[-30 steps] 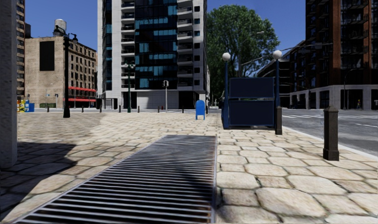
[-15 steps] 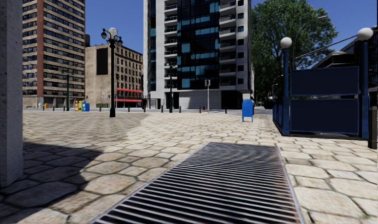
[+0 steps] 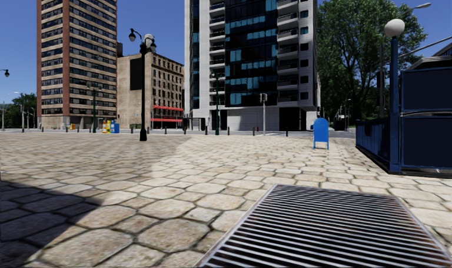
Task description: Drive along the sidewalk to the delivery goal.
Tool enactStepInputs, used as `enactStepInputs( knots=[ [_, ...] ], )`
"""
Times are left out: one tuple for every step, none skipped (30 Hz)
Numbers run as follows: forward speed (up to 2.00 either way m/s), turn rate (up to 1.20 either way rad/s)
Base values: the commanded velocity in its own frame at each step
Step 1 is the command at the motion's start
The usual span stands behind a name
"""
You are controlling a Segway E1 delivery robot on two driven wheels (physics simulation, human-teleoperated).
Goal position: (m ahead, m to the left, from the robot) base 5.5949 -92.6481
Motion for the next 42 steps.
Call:
enactStepInputs(
  knots=[
    [2.00,0.00],
    [2.00,0.00],
    [2.00,0.00],
    [2.00,0.00],
    [2.00,0.00],
    [2.00,0.00],
    [2.00,0.00],
    [2.00,0.00],
    [2.00,0.00],
    [2.00,0.00],
    [2.00,0.00],
    [2.00,0.00],
    [2.00,0.00],
    [2.00,0.00],
    [2.00,0.00],
    [2.00,0.00],
    [2.00,0.00],
    [2.00,0.00],
    [2.00,0.00],
    [2.00,0.00],
    [2.00,0.00],
    [2.00,0.00],
    [2.00,0.00],
    [2.00,0.00],
    [2.00,0.00],
    [2.00,0.00],
    [2.00,0.00],
    [2.00,0.00],
    [2.00,0.00],
    [2.00,0.00],
    [2.00,0.00],
    [2.00,0.00],
    [2.00,0.00],
    [2.00,0.00],
    [2.00,0.00],
    [2.00,0.00],
    [2.00,0.00],
    [2.00,0.00],
    [2.00,0.00],
    [2.00,0.00],
    [2.00,0.00],
    [2.00,0.00]
  ],
)
